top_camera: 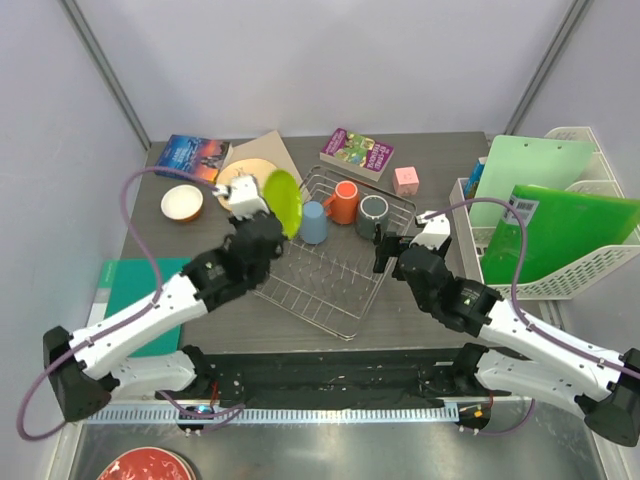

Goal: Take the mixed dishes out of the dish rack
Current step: Pick up the plate from the dish rack, then place the plate at the center of the board.

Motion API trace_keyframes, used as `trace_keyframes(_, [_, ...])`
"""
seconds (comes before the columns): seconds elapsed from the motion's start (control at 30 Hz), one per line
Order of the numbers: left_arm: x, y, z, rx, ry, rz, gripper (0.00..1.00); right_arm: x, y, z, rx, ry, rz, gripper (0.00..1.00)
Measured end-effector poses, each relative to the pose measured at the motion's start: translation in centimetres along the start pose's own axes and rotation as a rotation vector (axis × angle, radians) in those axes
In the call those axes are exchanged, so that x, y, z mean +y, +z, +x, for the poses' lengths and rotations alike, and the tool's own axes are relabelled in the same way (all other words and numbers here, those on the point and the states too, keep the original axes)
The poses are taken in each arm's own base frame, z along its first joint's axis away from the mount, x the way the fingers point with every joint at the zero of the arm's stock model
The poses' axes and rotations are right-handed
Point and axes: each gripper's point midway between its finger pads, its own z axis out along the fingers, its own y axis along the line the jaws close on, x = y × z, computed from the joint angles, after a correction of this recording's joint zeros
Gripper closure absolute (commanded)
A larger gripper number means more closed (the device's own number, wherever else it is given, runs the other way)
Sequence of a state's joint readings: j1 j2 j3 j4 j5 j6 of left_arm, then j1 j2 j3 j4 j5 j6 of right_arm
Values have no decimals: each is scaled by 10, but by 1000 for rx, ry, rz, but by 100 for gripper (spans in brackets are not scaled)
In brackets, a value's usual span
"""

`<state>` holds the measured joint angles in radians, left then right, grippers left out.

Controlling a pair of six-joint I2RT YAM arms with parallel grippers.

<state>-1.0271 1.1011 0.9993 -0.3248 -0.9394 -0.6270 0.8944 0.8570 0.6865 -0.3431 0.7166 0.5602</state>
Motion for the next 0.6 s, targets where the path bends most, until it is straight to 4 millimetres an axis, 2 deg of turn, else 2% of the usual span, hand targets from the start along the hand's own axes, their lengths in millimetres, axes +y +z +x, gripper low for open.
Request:
trace_keyframes(0.03, [20,18,-16,-11,-77,-55,100,1,0,0,2,2,-5,1])
trace_keyframes(0.13, [61,60,-42,-18,-228,-164,100,7,0,0,5,12,-32,1])
trace_keyframes(0.2, [76,91,-49,0,-296,-201,100,13,-1,-1,8,23,-59,1])
trace_keyframes(0.23, [82,105,-52,11,-321,-214,100,15,-1,-1,9,27,-70,1])
trace_keyframes(0.33, [88,165,-52,85,-394,-208,100,23,-2,-1,16,39,-109,1])
trace_keyframes(0.4, [81,206,-48,151,-436,-162,100,26,-2,-2,18,44,-124,1])
trace_keyframes(0.53, [93,256,-41,205,-485,-134,100,29,-5,-7,5,50,-145,1])
trace_keyframes(0.6, [99,271,-33,234,-520,-110,100,29,-9,-13,-14,57,-157,1])
